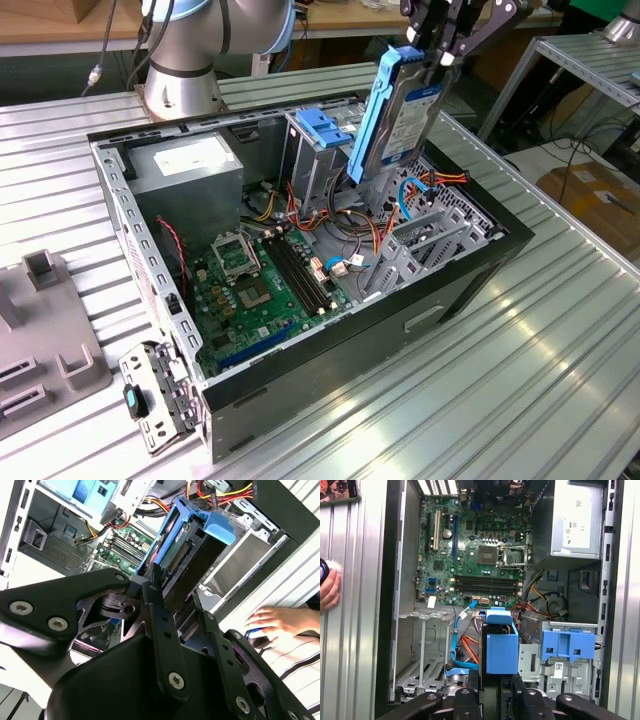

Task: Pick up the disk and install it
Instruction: 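Pick up the disk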

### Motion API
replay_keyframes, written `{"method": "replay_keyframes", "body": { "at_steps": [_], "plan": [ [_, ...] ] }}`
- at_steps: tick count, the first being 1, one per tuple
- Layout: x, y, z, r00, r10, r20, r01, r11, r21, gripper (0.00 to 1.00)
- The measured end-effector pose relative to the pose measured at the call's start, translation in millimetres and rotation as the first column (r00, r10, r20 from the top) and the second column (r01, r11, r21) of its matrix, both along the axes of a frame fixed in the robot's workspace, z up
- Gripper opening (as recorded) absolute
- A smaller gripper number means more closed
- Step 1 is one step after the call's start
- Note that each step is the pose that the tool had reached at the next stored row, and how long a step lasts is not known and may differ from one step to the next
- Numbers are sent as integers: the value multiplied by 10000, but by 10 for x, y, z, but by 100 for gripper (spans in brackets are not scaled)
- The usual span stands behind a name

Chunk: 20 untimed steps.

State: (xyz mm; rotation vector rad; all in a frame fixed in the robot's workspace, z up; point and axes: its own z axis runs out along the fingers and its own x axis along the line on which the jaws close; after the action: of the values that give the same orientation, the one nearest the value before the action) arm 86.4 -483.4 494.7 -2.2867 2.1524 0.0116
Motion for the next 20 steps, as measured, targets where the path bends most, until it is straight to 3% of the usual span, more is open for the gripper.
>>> {"method": "replay_keyframes", "body": {
  "at_steps": [4,15,20],
  "plan": [
    [0,-48,-1,10000,-1,0,1,10000,-5,35],
    [0,-59,0,10000,-2,0,2,10000,-6,35],
    [0,-94,0,10000,0,0,0,10000,-6,35]
  ]
}}
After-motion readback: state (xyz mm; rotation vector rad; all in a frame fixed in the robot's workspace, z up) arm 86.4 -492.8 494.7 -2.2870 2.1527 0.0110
